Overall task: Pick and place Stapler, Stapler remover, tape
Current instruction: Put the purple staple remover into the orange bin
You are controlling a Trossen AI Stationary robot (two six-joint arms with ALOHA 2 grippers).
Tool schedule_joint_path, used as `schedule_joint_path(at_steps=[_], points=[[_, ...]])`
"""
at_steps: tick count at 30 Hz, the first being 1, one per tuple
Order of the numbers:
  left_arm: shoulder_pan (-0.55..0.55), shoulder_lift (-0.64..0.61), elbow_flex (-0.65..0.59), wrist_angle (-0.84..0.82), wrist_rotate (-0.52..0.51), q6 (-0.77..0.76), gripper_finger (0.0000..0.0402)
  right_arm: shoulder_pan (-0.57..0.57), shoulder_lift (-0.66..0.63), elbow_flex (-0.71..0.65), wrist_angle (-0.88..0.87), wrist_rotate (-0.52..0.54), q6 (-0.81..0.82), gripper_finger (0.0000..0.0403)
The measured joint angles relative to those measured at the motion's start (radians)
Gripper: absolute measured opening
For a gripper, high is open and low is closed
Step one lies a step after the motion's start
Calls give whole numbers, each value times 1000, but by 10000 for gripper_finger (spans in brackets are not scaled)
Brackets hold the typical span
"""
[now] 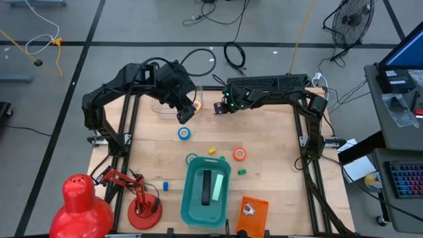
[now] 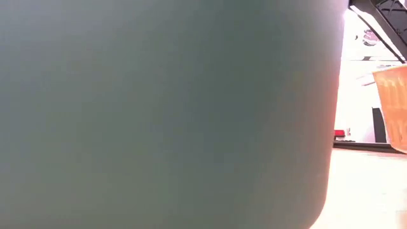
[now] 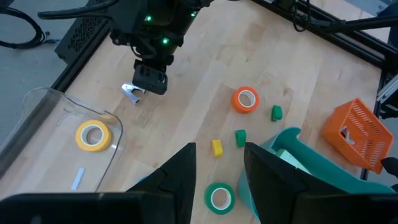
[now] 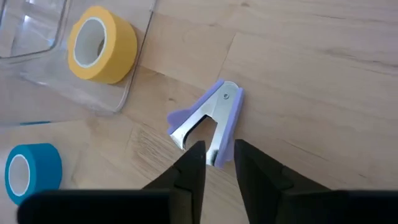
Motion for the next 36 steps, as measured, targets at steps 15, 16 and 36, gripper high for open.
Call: schedule_joint_path(at_steps=[15, 16, 36], points=[[-4, 0, 0, 13, 0, 2, 136, -2, 1, 0, -10, -49, 8, 50], [-6, 0, 0, 14, 0, 2, 136, -2, 1, 0, -9, -49, 12, 50], [-60, 0, 0, 12, -25, -24, 136, -6, 60, 2, 25, -102, 90, 49]])
